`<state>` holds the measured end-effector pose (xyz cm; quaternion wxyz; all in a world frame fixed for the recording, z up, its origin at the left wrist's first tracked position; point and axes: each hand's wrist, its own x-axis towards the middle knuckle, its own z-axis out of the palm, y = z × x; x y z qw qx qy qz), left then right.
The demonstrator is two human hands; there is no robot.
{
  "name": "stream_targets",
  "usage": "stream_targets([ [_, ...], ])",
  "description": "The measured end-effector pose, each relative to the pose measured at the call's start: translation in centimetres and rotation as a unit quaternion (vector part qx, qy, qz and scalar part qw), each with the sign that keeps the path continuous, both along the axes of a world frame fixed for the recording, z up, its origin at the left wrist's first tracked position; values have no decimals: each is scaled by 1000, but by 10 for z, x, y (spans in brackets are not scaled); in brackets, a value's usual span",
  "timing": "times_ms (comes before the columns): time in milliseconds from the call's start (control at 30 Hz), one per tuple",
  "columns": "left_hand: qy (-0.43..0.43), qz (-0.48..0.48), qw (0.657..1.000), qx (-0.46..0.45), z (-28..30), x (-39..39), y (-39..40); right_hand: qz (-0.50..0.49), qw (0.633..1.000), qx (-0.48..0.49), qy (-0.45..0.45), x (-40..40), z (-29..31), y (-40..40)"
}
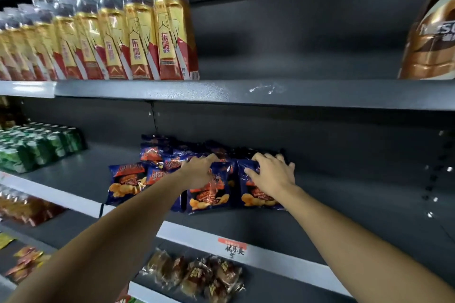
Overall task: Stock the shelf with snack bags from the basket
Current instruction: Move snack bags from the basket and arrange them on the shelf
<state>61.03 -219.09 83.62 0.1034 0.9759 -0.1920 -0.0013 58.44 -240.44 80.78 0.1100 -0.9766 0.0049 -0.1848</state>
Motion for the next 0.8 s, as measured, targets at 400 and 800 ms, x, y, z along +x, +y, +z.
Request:
stream_targets([
  [400, 1, -143, 989, 26, -25, 73, -9, -102, 995, 3, 22, 16, -23, 13],
  [800, -23, -217, 972, 90, -40, 78, 7, 10, 996, -16, 85, 19, -29, 5],
])
